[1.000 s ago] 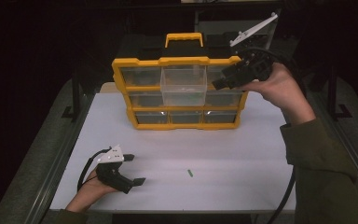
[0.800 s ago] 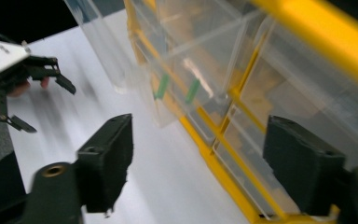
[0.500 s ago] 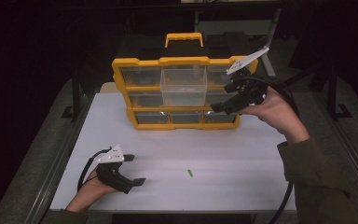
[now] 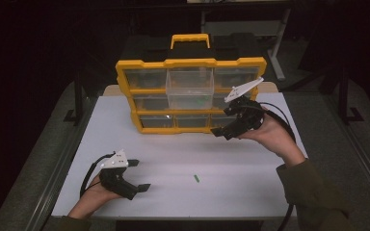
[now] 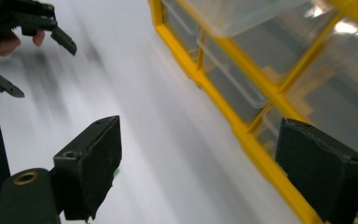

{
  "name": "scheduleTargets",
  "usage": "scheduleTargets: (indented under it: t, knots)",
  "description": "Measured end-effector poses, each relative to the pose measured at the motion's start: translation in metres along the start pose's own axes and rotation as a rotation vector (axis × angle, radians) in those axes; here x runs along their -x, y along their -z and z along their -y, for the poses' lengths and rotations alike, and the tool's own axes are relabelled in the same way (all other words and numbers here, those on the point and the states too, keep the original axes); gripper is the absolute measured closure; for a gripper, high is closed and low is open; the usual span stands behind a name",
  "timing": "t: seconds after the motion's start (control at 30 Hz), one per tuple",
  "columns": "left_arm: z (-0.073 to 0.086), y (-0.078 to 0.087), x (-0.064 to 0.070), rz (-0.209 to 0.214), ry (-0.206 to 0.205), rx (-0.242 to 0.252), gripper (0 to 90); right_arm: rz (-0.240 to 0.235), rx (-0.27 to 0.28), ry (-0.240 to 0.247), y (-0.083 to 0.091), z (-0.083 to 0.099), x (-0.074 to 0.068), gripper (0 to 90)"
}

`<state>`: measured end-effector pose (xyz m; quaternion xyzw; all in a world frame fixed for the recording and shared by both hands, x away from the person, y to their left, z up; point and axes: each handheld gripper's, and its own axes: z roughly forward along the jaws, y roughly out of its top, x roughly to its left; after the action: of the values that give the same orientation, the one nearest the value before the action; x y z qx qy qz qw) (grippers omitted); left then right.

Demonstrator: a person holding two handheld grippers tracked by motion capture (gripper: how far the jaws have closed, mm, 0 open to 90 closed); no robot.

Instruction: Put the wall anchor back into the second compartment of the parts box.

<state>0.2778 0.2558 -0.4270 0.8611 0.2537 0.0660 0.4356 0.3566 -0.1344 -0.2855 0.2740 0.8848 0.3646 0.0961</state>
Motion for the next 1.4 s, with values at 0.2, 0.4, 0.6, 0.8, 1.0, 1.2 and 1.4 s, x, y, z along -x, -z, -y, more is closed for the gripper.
scheduleTargets:
  t: [0.2,0.4,0.6,0.8,1.0,1.2,1.4]
  knots:
    - [0.000,0.000,0.001,0.001,0.003,0.001,0.7,-0.013,-0.018,-0.007,-0.019,0.015,-0.012,14.3]
    - [0.000,0.000,0.001,0.001,0.002,0.002,0.7,-0.017,-0.027,0.007,-0.037,0.028,-0.025,14.9]
    - [0.001,0.000,0.001,-0.001,0.013,0.013,0.7,-0.029,-0.039,0.014,-0.054,0.040,-0.037,18.2]
    - [0.001,0.000,0.001,-0.001,0.010,0.004,0.7,-0.050,-0.071,0.035,-0.071,0.049,-0.048,23.9]
    - [0.001,0.000,0.001,-0.001,0.011,0.005,0.7,-0.069,-0.111,0.060,-0.086,0.055,-0.056,34.8]
    - [0.001,0.000,0.002,0.000,0.009,0.005,0.7,-0.108,-0.145,0.083,-0.100,0.061,-0.062,45.8]
    - [0.001,0.000,0.002,0.000,0.005,0.004,0.7,-0.151,-0.174,0.083,-0.112,0.065,-0.067,55.4]
